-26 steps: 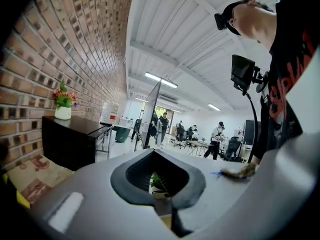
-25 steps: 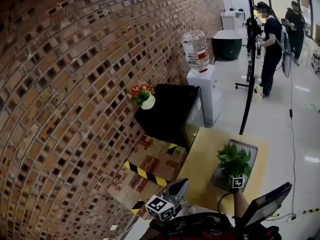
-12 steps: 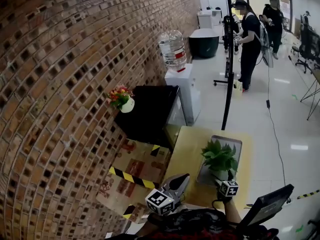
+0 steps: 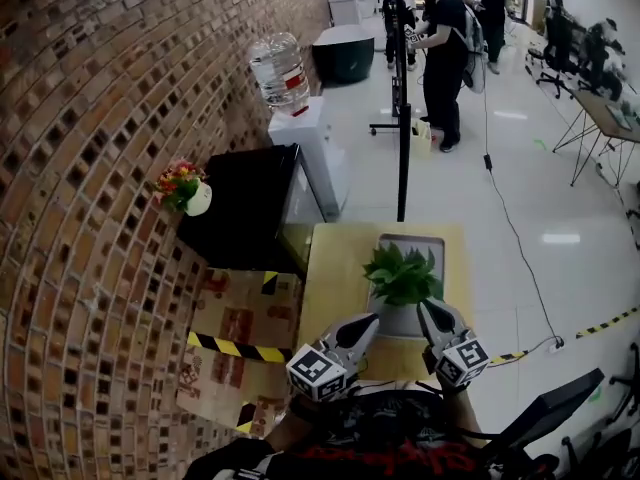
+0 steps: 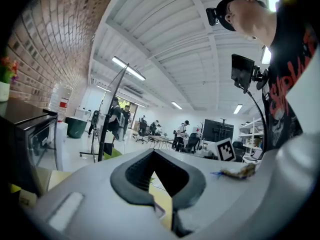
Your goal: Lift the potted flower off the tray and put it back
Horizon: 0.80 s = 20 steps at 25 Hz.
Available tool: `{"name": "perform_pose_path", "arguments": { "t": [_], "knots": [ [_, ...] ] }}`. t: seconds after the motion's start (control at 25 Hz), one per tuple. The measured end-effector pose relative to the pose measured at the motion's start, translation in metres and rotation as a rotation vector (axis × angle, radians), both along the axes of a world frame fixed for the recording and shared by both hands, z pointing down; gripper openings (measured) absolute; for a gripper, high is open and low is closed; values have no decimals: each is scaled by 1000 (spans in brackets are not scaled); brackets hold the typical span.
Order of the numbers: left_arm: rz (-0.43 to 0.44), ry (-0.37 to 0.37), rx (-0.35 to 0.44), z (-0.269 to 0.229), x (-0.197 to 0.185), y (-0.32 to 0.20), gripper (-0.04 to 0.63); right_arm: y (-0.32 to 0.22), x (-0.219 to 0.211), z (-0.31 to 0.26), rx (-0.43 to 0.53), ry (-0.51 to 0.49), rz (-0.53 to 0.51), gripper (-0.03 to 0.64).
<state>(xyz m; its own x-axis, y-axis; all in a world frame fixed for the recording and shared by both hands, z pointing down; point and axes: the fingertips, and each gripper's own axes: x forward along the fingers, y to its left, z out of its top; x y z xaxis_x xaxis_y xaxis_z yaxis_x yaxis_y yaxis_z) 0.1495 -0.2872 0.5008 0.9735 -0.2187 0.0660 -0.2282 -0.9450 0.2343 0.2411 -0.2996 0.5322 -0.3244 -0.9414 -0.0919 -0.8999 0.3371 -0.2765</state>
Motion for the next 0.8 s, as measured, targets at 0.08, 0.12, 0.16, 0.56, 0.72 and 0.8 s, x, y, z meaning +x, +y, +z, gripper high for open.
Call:
{"name": "perform_pose_path", "arguments": {
  "t": [0.08,0.12,0.16,0.56,0.72,0.8],
  "knots": [
    [29,13,-3,-4,6,2,3,0,-1,-28,13,84,5,3],
    [44,21,2,-7,8,2,3,0,-2,-38,11,119,6,3],
    [58,28,11,-11,10,4,3,2,-5,-48,8,144,6,2],
    [74,50,12,-13,1,9,2,10,-52,-63,-24,280,-74,0],
    [39,48,-9,-12,-10,6,3,9,-63,-58,-55,270,-111,0],
    [18,44,-16,-8,-14,4,3,8,-64,-55,-66,269,-118,0]
  ]
}}
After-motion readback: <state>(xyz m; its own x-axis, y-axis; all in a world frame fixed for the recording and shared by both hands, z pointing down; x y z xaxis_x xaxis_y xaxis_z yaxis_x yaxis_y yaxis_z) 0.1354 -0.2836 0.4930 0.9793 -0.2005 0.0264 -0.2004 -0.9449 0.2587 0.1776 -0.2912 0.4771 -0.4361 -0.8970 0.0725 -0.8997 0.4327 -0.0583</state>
